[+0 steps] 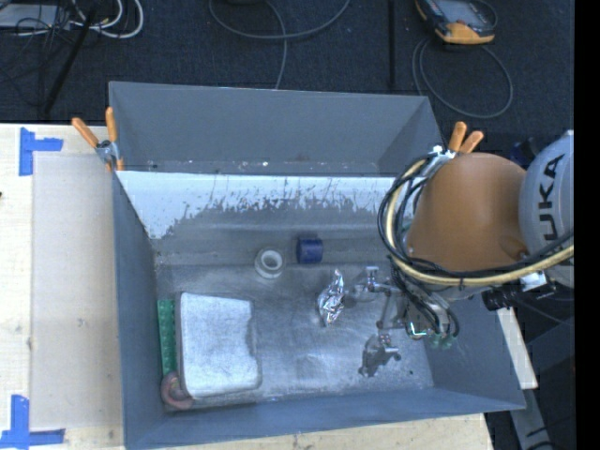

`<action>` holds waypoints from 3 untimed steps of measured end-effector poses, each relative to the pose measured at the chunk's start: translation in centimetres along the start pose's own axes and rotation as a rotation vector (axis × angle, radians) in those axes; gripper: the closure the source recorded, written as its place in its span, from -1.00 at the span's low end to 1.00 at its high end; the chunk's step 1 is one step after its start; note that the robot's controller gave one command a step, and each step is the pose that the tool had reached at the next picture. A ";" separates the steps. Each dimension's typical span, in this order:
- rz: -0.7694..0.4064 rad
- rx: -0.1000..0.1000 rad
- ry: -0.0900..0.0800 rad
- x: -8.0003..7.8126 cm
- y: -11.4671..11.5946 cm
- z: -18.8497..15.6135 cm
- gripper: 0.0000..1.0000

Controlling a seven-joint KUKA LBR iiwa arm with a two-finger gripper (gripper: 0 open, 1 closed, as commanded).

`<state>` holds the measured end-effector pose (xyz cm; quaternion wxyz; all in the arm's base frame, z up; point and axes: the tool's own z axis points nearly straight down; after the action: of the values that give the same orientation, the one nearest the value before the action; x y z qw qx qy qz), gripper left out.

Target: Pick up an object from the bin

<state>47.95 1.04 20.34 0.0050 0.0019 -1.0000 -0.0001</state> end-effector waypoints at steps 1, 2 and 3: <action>-0.078 0.001 -0.012 -8.9 -2.5 2.7 -1.00; -0.253 0.000 -0.013 -8.9 -1.4 13.1 -1.00; -0.252 0.001 -0.014 -8.9 -1.5 12.8 1.00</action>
Offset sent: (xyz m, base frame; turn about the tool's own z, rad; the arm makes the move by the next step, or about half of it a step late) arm 0.0863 -0.0236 -0.0256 -0.0780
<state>56.77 -0.40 7.42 -0.0019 0.1274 -0.9918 -0.0002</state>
